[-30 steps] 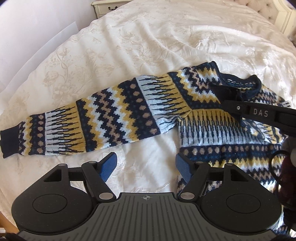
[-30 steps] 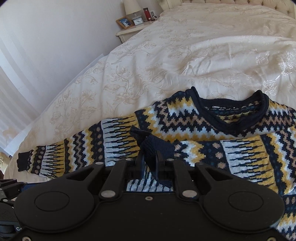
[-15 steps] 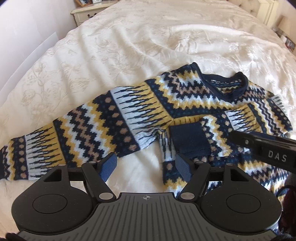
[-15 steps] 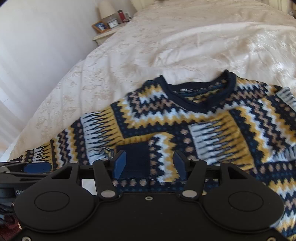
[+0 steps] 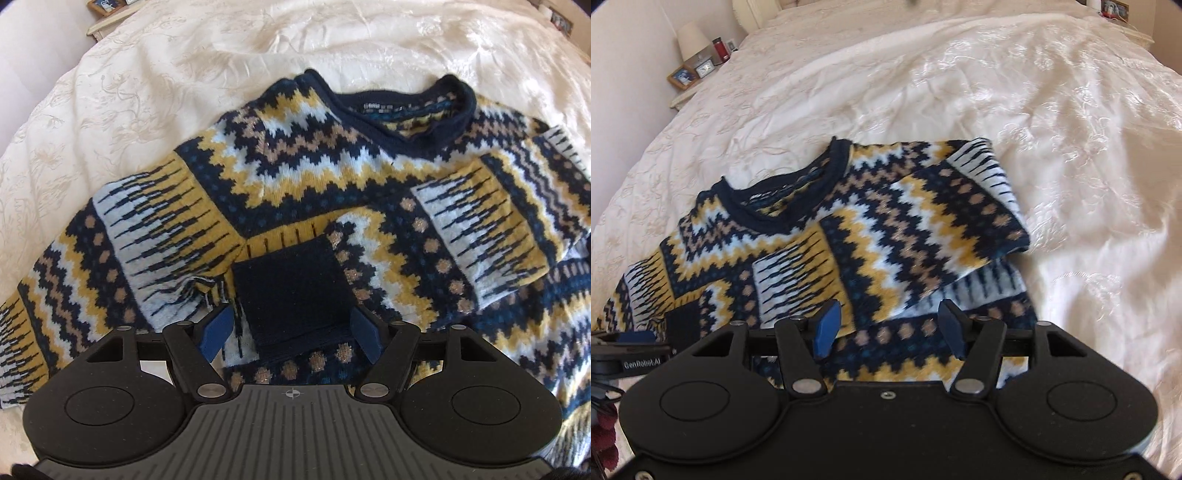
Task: Fold small clothes
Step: 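Lay the cuff on the sweater body and open the right gripper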
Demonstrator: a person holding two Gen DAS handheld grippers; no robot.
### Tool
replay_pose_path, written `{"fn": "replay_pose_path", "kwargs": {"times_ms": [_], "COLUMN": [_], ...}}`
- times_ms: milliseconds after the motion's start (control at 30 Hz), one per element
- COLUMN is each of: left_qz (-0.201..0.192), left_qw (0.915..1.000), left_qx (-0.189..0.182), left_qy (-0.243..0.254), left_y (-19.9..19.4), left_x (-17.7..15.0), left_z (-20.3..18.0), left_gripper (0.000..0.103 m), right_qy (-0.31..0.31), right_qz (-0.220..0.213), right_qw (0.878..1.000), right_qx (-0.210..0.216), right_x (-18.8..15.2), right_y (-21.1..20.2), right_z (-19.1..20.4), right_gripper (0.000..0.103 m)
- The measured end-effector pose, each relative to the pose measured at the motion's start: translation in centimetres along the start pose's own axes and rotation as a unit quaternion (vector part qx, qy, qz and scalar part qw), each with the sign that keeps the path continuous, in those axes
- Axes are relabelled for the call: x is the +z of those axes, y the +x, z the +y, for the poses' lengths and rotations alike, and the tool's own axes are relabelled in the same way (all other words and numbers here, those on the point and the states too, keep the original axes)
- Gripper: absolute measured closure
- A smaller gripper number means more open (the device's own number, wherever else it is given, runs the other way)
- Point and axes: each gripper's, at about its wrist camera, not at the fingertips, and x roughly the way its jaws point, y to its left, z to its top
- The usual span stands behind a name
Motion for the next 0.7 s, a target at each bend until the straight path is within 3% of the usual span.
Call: {"fn": "replay_pose_path", "kwargs": {"times_ms": [67,267,333,433,500,600,700], "left_qz": [0.024,0.034,0.037,0.041,0.044,0.044,0.041], "left_qw": [0.9996,0.9984,0.9980,0.9958,0.9937,0.9925,0.9924], "left_qx": [0.012,-0.007,0.005,0.005,0.001,0.000,0.004], "left_qy": [0.003,-0.044,-0.052,-0.082,-0.103,-0.114,-0.116], "left_y": [1.6,2.9,3.2,3.6,3.8,4.0,4.1], "left_x": [0.1,0.1,0.0,-0.3,-0.5,-0.7,-0.8], "left_z": [-0.2,1.1,1.3,1.9,2.4,2.6,2.5], "left_gripper": [0.033,0.027,0.013,0.005,0.002,0.000,0.000], "right_qy": [0.000,-0.020,-0.022,-0.015,-0.009,0.007,-0.016], "right_qz": [-0.006,-0.005,0.011,0.040,0.054,0.057,0.053], "right_qw": [1.000,0.999,0.999,0.999,0.998,0.998,0.998], "right_qx": [0.001,0.024,0.033,0.017,-0.012,0.005,0.007], "right_x": [1.2,4.0,4.5,4.5,4.4,4.4,4.2], "right_y": [0.4,2.7,4.1,6.3,7.5,7.7,7.2], "right_z": [-1.0,-2.2,-2.8,-4.5,-5.9,-7.2,-6.7], "right_gripper": [0.040,0.032,0.032,0.033,0.035,0.037,0.034]}}
